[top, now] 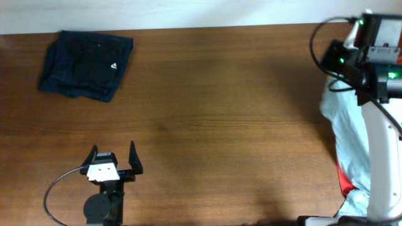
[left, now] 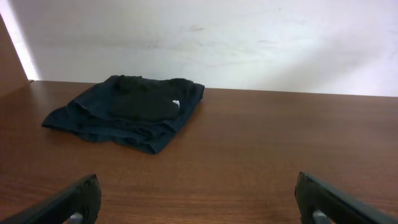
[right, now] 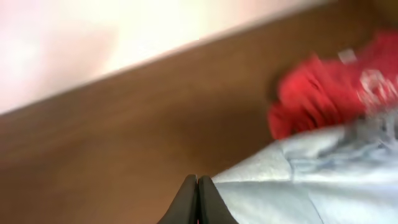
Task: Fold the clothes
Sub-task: 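Lift and drag the light blue t-shirt leftward across the table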
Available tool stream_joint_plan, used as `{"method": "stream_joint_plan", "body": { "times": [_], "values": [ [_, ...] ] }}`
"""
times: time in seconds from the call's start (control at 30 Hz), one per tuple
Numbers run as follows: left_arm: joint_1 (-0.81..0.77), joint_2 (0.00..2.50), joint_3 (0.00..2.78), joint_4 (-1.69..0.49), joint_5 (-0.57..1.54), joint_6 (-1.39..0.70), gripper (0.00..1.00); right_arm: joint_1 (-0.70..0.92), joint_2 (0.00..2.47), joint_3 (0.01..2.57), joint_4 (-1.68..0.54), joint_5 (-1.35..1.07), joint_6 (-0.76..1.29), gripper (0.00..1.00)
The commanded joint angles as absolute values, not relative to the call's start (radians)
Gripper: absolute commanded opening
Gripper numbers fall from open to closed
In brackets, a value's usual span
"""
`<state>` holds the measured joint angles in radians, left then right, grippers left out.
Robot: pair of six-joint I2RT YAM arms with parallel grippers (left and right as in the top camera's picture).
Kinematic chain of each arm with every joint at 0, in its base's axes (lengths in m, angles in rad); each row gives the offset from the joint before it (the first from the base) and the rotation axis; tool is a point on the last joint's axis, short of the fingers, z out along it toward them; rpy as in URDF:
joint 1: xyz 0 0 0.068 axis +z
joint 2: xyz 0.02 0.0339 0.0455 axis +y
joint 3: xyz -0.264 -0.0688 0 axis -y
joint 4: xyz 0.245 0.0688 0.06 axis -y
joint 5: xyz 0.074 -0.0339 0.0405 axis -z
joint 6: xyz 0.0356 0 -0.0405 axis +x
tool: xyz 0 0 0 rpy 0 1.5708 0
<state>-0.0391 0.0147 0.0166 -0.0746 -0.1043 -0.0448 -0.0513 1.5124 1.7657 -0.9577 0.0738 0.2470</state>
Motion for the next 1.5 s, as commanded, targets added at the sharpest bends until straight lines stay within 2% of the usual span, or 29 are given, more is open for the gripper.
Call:
{"method": "stream_joint_plan", "body": {
  "times": [0.0, 0.37, 0.7, 0.87, 1.27, 1.47],
  "values": [
    [-0.041, 0.009, 0.009, -0.072, -0.094, -0.029, 0.99, 0.061, 1.481, 1.847, -0.947, 0.064, 0.223, 0.04],
    [-0.041, 0.009, 0.009, -0.072, -0.094, -0.029, 0.99, 0.476, 1.584, 1.851, -0.865, 0.062, 0.216, 0.04],
    [-0.041, 0.009, 0.009, -0.072, -0.094, -0.029, 0.99, 0.713, 1.965, 1.851, -0.673, -0.016, 0.177, 0.04],
    [-0.041, 0.009, 0.009, -0.072, -0.094, -0.029, 0.99, 0.769, 2.051, 1.851, -0.604, -0.025, 0.172, 0.04],
    [-0.041, 0.009, 0.009, -0.072, -0.094, -0.029, 0.99, 0.833, 2.054, 1.851, -0.416, -0.181, 0.134, 0.04],
    [-0.041, 0.009, 0.009, -0.072, -0.094, -0.029, 0.99, 0.834, 2.054, 1.851, -0.409, -0.181, 0.13, 0.04]
  ]
}}
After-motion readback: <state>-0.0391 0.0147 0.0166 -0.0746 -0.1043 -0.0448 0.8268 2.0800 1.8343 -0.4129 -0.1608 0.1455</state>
